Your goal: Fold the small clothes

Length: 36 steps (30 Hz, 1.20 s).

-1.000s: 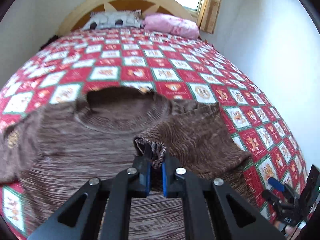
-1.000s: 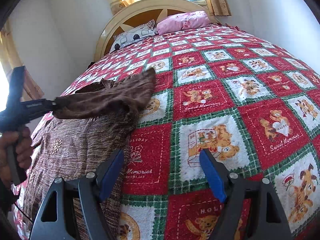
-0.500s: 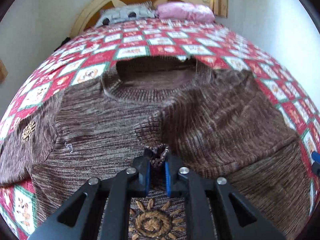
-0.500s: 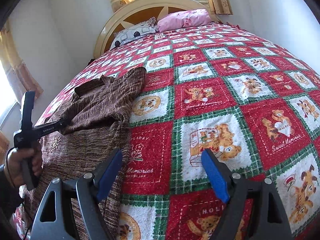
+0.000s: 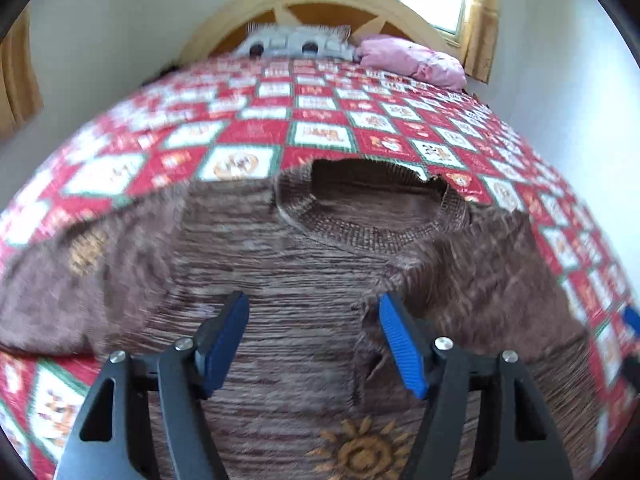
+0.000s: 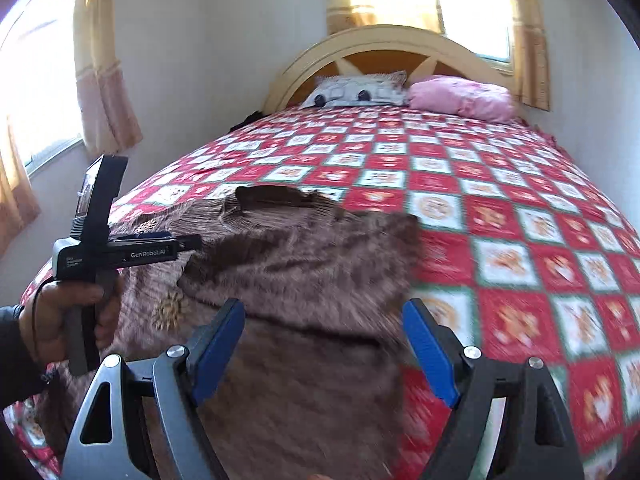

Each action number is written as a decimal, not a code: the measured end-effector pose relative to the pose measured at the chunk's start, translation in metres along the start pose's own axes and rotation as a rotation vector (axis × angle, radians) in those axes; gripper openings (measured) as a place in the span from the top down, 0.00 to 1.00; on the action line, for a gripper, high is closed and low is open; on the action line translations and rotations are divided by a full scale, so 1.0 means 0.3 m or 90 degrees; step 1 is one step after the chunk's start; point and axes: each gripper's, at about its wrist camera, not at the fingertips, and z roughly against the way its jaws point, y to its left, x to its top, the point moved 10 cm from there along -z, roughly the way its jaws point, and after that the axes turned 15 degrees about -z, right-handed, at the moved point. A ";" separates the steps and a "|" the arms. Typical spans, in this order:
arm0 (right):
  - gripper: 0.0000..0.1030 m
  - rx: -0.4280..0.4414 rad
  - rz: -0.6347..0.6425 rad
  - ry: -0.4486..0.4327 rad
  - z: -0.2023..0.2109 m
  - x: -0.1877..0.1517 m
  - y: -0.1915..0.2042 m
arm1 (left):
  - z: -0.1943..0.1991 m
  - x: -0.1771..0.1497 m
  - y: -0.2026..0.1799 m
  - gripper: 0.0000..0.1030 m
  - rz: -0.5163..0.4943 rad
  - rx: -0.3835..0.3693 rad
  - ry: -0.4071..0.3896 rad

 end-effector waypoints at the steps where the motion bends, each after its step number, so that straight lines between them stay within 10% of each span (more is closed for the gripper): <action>1: 0.21 -0.022 0.004 0.012 -0.053 -0.008 -0.008 | -0.021 0.002 -0.008 0.42 0.021 -0.037 0.009; 4: 0.21 -0.097 -0.005 0.054 -0.154 -0.076 -0.074 | -0.057 0.000 -0.064 0.63 0.053 -0.121 0.025; 7: 0.21 -0.120 -0.042 0.088 -0.196 -0.112 -0.139 | -0.079 -0.008 -0.129 0.63 0.057 -0.186 0.040; 10: 0.18 -0.130 -0.049 0.098 -0.218 -0.129 -0.169 | -0.085 0.000 -0.161 0.86 0.032 -0.184 0.030; 14: 0.15 -0.145 -0.037 0.092 -0.226 -0.129 -0.168 | 0.004 0.055 -0.160 0.86 -0.005 -0.152 -0.071; 18: 0.14 -0.139 -0.046 0.096 -0.227 -0.128 -0.177 | 0.046 0.076 -0.097 0.66 -0.041 -0.049 -0.110; 21: 0.14 -0.140 -0.044 0.095 -0.229 -0.127 -0.178 | -0.011 0.024 -0.033 0.45 -0.068 0.048 -0.037; 25: 0.13 -0.136 -0.048 0.095 -0.227 -0.130 -0.179 | -0.048 -0.045 -0.027 0.46 -0.035 0.000 0.010; 36: 0.12 -0.156 -0.042 0.125 -0.224 -0.145 -0.174 | -0.009 -0.130 -0.031 0.28 -0.076 0.077 0.040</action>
